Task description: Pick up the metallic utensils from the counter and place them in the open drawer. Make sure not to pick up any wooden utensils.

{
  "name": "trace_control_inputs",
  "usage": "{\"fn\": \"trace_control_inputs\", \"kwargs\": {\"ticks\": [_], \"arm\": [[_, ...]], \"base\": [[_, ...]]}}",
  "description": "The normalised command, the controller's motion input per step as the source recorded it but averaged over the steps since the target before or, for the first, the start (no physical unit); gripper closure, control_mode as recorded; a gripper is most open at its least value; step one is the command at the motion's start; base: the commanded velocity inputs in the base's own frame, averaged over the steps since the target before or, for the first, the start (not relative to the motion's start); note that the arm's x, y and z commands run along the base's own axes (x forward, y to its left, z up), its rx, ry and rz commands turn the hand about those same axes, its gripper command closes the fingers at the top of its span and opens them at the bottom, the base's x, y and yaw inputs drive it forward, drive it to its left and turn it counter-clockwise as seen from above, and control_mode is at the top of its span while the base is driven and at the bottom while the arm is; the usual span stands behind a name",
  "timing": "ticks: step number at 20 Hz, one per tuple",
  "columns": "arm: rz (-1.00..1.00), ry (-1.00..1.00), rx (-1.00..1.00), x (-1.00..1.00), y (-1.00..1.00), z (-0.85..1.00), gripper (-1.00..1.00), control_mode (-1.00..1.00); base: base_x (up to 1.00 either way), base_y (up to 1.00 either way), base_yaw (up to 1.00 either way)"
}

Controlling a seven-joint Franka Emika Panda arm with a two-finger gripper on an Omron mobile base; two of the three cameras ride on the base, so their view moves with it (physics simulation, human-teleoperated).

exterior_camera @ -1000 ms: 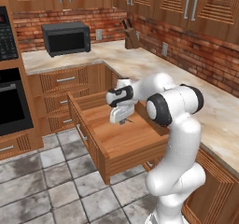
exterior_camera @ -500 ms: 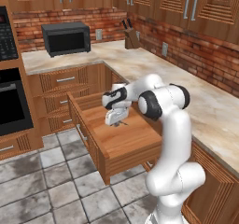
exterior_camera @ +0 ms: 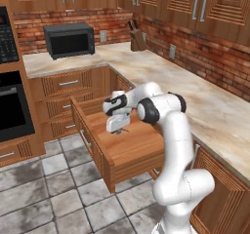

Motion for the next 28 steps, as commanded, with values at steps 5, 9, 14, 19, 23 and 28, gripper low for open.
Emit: {"fn": "trace_control_inputs", "kwargs": {"ticks": [5,9,14,19,23,28], "arm": [[0.0,0.0,0.0,0.29,0.0,-0.54,1.0,-1.0],[0.0,0.03,0.0,0.32,0.0,-0.59,1.0,-1.0],[0.0,0.08,0.0,0.34,0.0,-0.63,1.0,-1.0],[0.0,0.1,0.0,0.35,0.0,-0.59,1.0,-1.0],[0.0,0.09,0.0,0.29,0.02,-0.54,1.0,-1.0],[0.0,0.1,0.0,0.21,0.13,-0.53,-1.0,-1.0]], "base": [[0.0,0.0,0.0],[0.0,0.0,0.0],[0.0,0.0,0.0],[0.0,0.0,0.0],[0.0,0.0,0.0],[0.0,0.0,0.0]]}}
